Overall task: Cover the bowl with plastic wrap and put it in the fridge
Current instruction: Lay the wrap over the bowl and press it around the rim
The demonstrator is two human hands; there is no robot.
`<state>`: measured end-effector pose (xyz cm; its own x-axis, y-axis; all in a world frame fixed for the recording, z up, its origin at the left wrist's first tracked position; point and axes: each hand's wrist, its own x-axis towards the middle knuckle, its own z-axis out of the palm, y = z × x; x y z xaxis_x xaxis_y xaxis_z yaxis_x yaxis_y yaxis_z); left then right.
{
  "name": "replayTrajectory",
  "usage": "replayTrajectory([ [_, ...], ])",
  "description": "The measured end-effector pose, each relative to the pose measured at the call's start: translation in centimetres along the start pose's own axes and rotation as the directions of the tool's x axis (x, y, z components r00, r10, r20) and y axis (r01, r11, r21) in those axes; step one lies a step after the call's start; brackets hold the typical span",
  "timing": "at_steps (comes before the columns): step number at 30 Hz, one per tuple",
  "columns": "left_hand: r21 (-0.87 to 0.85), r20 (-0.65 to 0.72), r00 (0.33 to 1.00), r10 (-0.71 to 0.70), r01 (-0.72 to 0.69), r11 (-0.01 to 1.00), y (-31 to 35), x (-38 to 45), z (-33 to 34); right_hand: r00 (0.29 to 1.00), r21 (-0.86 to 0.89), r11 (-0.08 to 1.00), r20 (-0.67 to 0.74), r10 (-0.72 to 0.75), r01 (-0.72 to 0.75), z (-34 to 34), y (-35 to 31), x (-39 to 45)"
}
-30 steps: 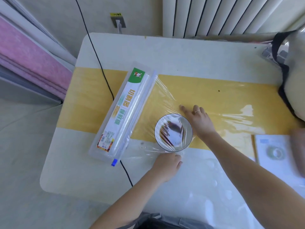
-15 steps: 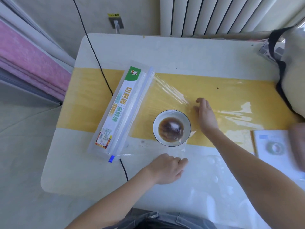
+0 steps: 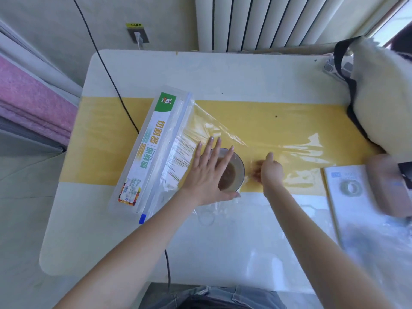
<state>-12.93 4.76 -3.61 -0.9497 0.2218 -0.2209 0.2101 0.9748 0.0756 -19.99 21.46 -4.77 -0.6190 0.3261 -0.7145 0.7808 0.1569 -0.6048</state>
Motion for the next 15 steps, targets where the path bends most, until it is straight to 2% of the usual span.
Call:
replayTrajectory([
  [2,-0.002,0.004,1.000,0.009,-0.009,1.000,0.4,0.1,0.3,0.982,0.040,0.992,0.149,0.116,-0.123,0.3,0.9,-2.0],
  [4,-0.013,0.004,1.000,0.020,-0.020,1.000,0.7,0.2,0.3,0.974,0.062,0.988,0.184,0.128,-0.142,0.8,1.7,-3.0],
  [7,-0.036,-0.011,1.000,0.029,-0.029,0.999,0.7,0.3,0.2,0.999,0.059,0.998,0.039,-0.009,0.007,1.7,2.7,-3.3],
  [10,-0.045,-0.018,1.000,0.024,-0.025,0.999,0.6,0.2,0.2,0.980,-0.058,0.985,-0.109,-0.168,0.163,2.2,3.2,-3.2],
  [12,-0.063,-0.024,1.000,0.018,-0.020,0.998,0.7,0.3,0.1,0.953,-0.118,0.964,-0.159,-0.257,0.240,2.5,3.3,-3.4],
  [15,-0.102,-0.044,0.999,0.017,-0.021,0.995,0.6,0.4,0.1,0.947,-0.091,0.961,-0.168,-0.273,0.261,2.7,3.7,-3.4],
])
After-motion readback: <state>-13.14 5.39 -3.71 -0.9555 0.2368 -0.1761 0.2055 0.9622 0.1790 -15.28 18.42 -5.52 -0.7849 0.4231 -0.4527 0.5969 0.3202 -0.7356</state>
